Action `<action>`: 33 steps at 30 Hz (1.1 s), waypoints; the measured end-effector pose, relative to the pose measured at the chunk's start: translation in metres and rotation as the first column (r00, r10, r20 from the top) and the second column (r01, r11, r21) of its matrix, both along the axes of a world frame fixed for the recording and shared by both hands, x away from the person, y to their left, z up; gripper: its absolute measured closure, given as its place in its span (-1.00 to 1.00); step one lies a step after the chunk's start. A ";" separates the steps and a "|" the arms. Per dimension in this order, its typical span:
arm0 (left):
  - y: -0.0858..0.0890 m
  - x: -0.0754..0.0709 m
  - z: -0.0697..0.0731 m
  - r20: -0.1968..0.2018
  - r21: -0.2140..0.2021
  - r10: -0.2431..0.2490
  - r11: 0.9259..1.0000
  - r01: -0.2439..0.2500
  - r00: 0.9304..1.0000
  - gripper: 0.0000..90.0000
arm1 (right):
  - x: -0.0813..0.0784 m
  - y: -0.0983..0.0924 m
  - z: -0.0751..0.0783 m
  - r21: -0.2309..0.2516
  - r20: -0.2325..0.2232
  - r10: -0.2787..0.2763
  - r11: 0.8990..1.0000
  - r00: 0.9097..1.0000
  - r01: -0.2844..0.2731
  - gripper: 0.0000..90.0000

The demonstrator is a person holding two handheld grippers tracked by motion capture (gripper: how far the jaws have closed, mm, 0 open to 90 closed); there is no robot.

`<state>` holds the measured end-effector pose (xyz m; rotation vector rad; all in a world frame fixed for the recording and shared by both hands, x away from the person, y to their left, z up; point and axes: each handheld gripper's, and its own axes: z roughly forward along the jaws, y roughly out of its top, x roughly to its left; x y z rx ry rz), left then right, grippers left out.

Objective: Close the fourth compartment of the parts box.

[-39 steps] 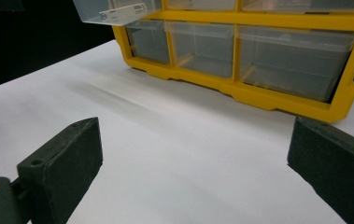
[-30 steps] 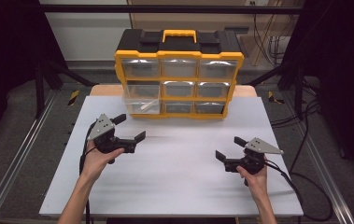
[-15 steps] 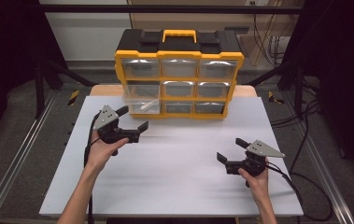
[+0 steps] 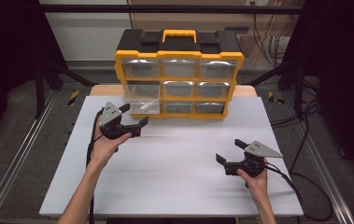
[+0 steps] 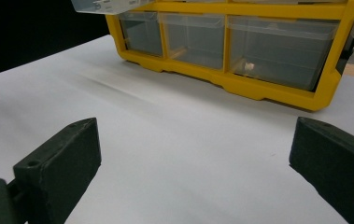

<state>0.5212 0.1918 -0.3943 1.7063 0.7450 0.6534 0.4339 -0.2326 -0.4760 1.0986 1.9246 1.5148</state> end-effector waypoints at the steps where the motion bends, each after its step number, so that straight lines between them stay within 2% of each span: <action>1: 0.000 0.000 -0.001 0.001 0.009 0.001 1.000 -0.001 1.000 -0.59 | 0.000 0.000 0.000 0.001 0.002 -0.001 1.000 1.000 0.001 -0.94; 5: -0.001 -0.002 -0.004 0.010 0.005 0.022 1.000 -0.022 1.000 -0.44 | 0.000 -0.001 0.000 0.001 0.004 -0.003 1.000 1.000 0.003 -0.94; 12: -0.001 -0.004 -0.006 0.024 0.014 0.054 0.998 -0.054 0.998 -0.22 | -0.001 -0.007 0.000 0.032 -0.002 -0.018 0.999 1.000 0.018 -0.94; 16: -0.001 -0.005 -0.006 0.018 0.006 0.051 0.999 -0.051 0.999 -0.08 | -0.002 -0.009 0.001 0.034 0.003 -0.023 0.999 1.000 0.023 -0.93; 25: -0.002 -0.004 -0.006 0.019 0.026 0.058 0.998 -0.058 0.998 0.26 | -0.001 -0.007 -0.001 0.026 -0.002 -0.015 1.000 1.000 0.015 -0.94; 33: -0.001 -0.001 -0.008 0.007 0.013 0.057 0.998 -0.057 0.998 0.52 | -0.001 -0.007 -0.002 0.021 -0.002 -0.013 1.000 1.000 0.013 -0.94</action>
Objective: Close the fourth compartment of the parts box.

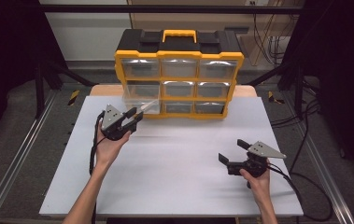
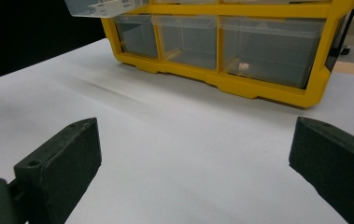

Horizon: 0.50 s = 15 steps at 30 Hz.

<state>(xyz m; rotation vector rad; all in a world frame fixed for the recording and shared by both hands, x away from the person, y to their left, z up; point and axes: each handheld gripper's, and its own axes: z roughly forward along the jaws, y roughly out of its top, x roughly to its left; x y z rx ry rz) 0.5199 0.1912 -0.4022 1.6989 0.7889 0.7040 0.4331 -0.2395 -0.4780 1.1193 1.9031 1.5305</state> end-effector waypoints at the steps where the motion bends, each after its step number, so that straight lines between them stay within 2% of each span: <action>1: 0.000 0.000 0.000 -0.001 0.003 0.000 1.000 0.000 1.000 0.55 | 0.000 0.000 0.000 0.000 0.000 0.000 1.000 1.000 0.000 -0.94; 15: -0.003 0.009 -0.002 -0.008 0.023 0.016 1.000 -0.016 1.000 0.84 | 0.000 0.000 -0.001 -0.008 -0.004 0.008 1.000 1.000 -0.008 -0.94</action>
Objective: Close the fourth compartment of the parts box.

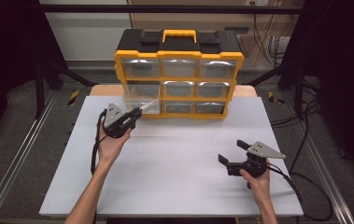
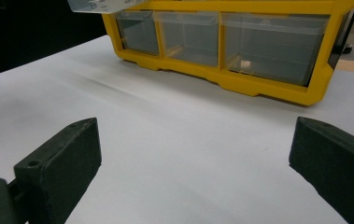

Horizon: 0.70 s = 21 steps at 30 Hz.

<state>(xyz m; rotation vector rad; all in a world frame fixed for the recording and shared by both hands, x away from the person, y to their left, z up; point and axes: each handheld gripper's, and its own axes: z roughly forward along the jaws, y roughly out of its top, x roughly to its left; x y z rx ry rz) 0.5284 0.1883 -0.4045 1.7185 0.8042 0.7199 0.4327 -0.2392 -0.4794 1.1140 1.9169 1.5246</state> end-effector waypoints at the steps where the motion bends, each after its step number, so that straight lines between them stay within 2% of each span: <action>1: 0.000 0.001 0.000 -0.002 -0.001 0.000 1.000 0.000 1.000 0.87 | 0.000 0.000 0.000 0.000 0.000 0.000 1.000 1.000 0.000 -0.94; 8: -0.002 0.006 -0.001 -0.012 0.005 0.006 1.000 -0.006 1.000 0.98 | 0.000 0.000 -0.001 -0.007 -0.002 0.003 1.000 1.000 -0.003 -0.94; 14: -0.004 0.010 -0.001 -0.022 0.008 0.010 1.000 -0.010 1.000 0.99 | -0.001 0.000 -0.001 -0.010 -0.002 0.006 1.000 1.000 -0.006 -0.94; 21: -0.006 0.014 0.002 -0.015 0.008 0.012 1.000 -0.012 1.000 0.99 | -0.001 0.000 -0.002 -0.009 -0.004 0.011 1.000 1.000 -0.011 -0.95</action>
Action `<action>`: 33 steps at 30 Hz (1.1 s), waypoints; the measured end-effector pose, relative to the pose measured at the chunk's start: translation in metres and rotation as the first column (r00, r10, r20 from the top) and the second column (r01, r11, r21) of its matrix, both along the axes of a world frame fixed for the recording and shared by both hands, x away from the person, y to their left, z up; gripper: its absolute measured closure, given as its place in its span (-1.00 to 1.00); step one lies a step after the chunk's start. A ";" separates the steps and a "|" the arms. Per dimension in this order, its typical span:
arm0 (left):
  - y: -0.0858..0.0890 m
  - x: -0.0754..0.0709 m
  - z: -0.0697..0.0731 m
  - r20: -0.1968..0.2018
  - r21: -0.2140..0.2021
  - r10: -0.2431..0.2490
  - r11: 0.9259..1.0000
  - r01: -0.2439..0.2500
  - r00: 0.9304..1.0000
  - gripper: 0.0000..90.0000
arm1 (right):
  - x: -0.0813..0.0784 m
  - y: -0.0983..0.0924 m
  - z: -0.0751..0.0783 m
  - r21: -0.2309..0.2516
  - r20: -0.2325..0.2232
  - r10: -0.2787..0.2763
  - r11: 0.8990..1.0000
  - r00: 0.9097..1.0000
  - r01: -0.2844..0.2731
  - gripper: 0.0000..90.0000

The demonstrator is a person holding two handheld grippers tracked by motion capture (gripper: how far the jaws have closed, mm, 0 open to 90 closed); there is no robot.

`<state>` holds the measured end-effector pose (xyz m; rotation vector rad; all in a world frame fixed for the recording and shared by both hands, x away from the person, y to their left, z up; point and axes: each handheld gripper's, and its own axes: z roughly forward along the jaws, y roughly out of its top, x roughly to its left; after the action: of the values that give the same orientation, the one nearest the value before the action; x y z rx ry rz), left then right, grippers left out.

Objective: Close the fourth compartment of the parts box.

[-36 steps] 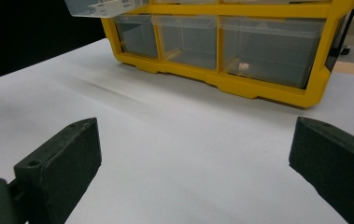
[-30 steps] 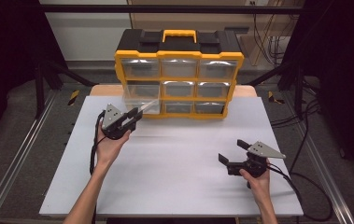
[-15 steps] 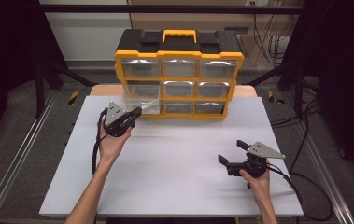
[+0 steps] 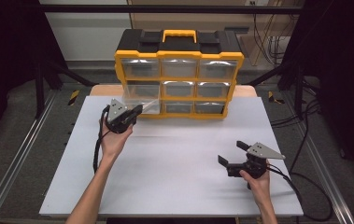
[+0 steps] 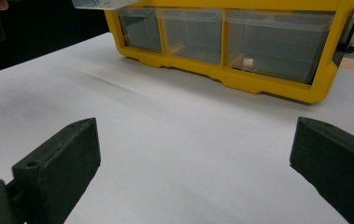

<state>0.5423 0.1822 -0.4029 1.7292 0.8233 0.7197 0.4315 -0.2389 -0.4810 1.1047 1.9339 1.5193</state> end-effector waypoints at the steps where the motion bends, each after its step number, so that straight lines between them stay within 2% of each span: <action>1: 0.000 0.001 0.000 0.001 0.002 0.001 1.000 -0.001 1.000 0.99 | 0.000 0.000 0.000 -0.002 0.000 0.002 1.000 1.000 -0.002 -0.96; 19: -0.002 0.008 0.004 0.001 0.002 0.002 1.000 -0.002 1.000 0.99 | -0.001 0.001 -0.002 -0.011 -0.001 0.024 1.000 1.000 -0.024 -0.99; 33: -0.005 0.019 0.005 -0.004 0.008 0.006 1.000 -0.006 1.000 0.99 | -0.001 0.002 -0.004 -0.014 -0.005 0.028 0.999 1.000 -0.028 -0.99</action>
<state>0.5608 0.1773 -0.3978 1.7363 0.8304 0.7246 0.4308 -0.2369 -0.4848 1.0798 1.9684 1.5166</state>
